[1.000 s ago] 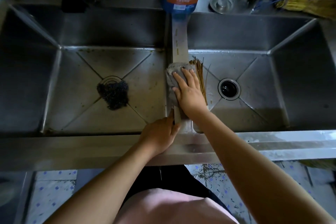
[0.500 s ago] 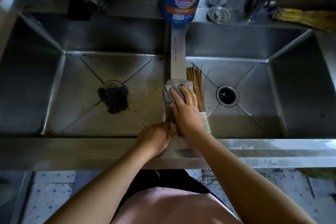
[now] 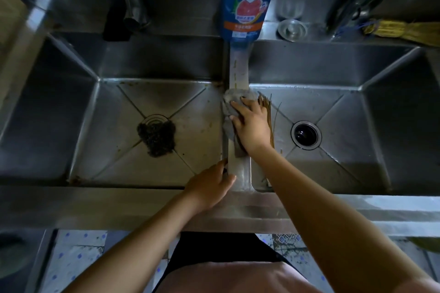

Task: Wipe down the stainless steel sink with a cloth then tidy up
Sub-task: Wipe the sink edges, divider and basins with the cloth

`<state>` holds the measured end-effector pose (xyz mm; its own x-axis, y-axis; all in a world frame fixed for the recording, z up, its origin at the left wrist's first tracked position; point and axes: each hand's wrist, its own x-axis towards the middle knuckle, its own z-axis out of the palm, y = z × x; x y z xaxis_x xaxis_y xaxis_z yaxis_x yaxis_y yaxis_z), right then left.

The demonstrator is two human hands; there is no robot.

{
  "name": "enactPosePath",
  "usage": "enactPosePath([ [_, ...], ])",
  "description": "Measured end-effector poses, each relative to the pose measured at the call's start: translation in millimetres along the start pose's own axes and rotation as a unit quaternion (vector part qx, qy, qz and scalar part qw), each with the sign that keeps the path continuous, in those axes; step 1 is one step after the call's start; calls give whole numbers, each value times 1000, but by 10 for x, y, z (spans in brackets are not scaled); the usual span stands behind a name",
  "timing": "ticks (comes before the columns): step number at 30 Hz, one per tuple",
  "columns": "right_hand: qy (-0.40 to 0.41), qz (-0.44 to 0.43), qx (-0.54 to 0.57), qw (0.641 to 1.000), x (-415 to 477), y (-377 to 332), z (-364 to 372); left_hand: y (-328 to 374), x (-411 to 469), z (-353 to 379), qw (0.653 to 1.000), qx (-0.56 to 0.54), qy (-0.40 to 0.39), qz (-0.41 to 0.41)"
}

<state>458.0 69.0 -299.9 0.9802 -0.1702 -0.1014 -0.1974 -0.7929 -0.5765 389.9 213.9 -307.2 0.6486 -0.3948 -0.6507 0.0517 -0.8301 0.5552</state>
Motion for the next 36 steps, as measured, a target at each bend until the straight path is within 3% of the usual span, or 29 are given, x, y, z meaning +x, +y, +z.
enactPosePath([
  [3,30,14,29,999,46,14,-28,7,114,-59,985,-172,-5,-17],
  [8,82,44,71,993,229,-4,-62,181,304,-272,968,-249,34,22],
  [14,104,31,75,991,564,-62,-64,299,723,-450,968,-227,77,71],
  [18,-20,9,14,1000,701,-20,-38,359,903,-538,965,-209,127,94],
  [25,-75,13,-16,997,936,36,-6,477,1023,-380,945,-223,218,99],
  [28,-83,15,-12,996,1162,12,-33,485,1067,-401,943,-255,203,65],
  [30,-78,11,-10,997,1317,12,-29,487,1084,-409,960,-182,207,39],
  [36,-60,11,-17,998,1523,26,-10,491,1101,-387,964,-156,216,7],
])
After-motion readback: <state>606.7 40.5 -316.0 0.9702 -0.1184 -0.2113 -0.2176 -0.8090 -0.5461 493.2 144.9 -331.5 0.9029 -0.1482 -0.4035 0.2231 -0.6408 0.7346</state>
